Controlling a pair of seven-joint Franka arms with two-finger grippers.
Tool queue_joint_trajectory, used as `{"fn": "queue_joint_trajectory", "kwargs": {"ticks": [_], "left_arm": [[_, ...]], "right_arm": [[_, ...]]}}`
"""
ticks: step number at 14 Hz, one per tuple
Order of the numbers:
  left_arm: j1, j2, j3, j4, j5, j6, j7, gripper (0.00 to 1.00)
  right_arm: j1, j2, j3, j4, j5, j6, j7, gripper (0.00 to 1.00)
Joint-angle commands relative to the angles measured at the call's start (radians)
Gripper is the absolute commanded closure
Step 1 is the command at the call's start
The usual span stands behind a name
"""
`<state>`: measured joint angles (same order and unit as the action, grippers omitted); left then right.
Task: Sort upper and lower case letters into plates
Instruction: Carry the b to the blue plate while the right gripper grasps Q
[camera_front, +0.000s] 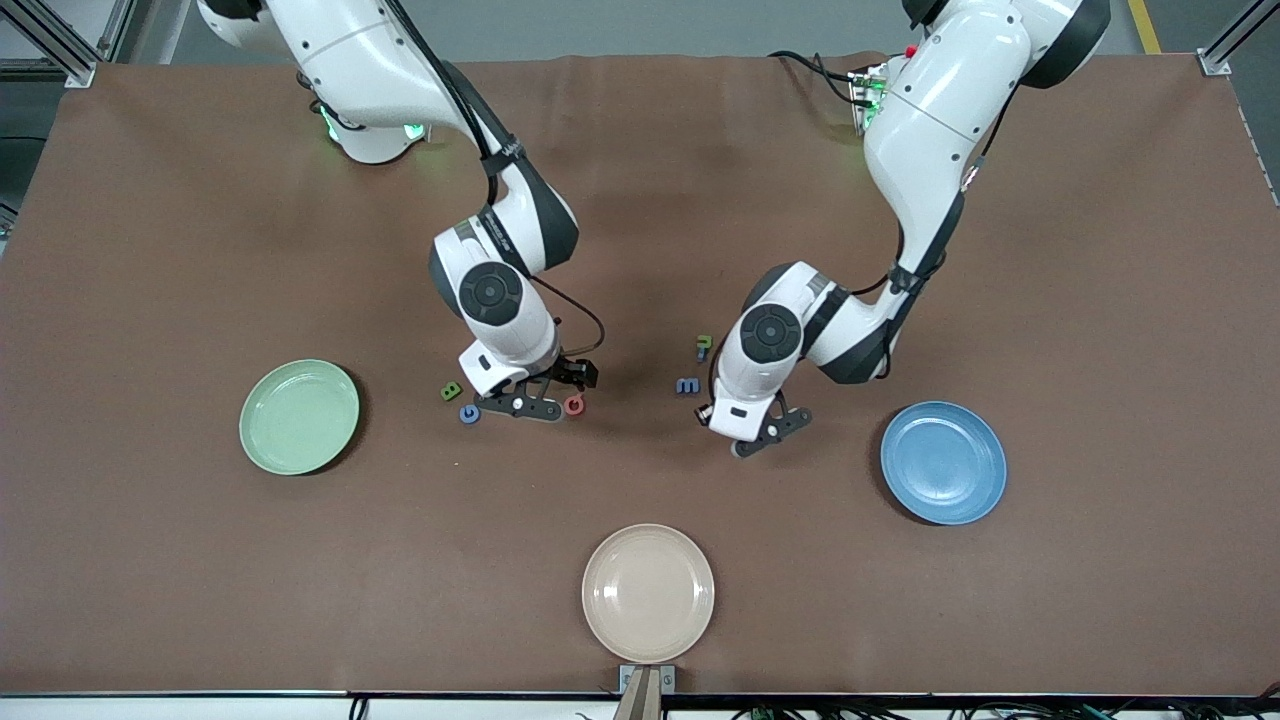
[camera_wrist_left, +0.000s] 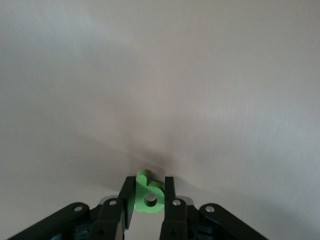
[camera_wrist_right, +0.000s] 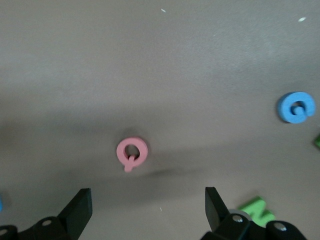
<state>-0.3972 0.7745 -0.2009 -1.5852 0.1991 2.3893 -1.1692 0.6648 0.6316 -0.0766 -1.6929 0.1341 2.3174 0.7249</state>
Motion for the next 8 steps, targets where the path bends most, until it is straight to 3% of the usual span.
{"fn": "queue_joint_trajectory", "kwargs": {"ticks": [1, 4, 8], "left_arm": [[0.032, -0.052, 0.024, 0.022, 0.057, -0.033, 0.002, 1.00], [0.141, -0.098, 0.023, 0.008, 0.100, -0.036, 0.127, 1.00], [0.302, -0.141, 0.018, -0.044, 0.100, -0.076, 0.441, 1.00]], "right_arm": [[0.013, 0.079, -0.009, 0.099, -0.005, -0.013, 0.056, 0.01], [0.015, 0.108, -0.009, 0.116, -0.004, -0.010, 0.057, 0.02], [0.022, 0.134, -0.009, 0.124, -0.008, -0.007, 0.062, 0.12]]}}
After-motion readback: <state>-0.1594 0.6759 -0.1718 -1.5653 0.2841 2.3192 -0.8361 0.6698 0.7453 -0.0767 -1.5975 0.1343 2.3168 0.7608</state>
